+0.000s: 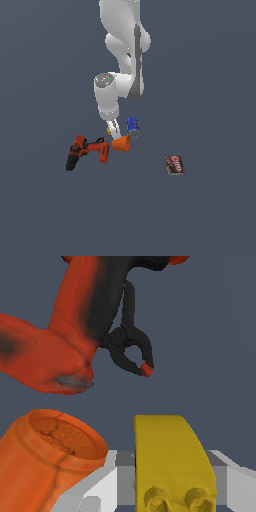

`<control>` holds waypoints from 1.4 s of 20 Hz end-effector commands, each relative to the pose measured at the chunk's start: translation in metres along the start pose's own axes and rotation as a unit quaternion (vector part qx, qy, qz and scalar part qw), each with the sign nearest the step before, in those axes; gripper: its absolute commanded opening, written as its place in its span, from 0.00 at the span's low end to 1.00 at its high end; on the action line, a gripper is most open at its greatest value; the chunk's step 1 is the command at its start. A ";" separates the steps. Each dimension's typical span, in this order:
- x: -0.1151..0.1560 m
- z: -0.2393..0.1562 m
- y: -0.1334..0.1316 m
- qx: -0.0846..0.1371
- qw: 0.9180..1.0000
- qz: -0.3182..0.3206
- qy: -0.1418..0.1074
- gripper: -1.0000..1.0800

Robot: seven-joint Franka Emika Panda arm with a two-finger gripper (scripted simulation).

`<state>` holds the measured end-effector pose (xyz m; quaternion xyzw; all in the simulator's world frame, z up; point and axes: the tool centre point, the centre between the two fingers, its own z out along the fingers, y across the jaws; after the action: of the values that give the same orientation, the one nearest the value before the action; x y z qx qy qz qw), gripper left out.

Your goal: Pick up a designated object from a clutter of objects.

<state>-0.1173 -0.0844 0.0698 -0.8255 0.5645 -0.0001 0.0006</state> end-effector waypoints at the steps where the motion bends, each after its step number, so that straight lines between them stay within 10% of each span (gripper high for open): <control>1: -0.010 -0.014 -0.012 0.000 1.000 0.000 0.001 0.00; 28: -0.161 -0.210 -0.185 -0.001 1.000 0.001 0.002 0.00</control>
<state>-0.0093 0.1225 0.2702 -0.8253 0.5647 -0.0012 -0.0010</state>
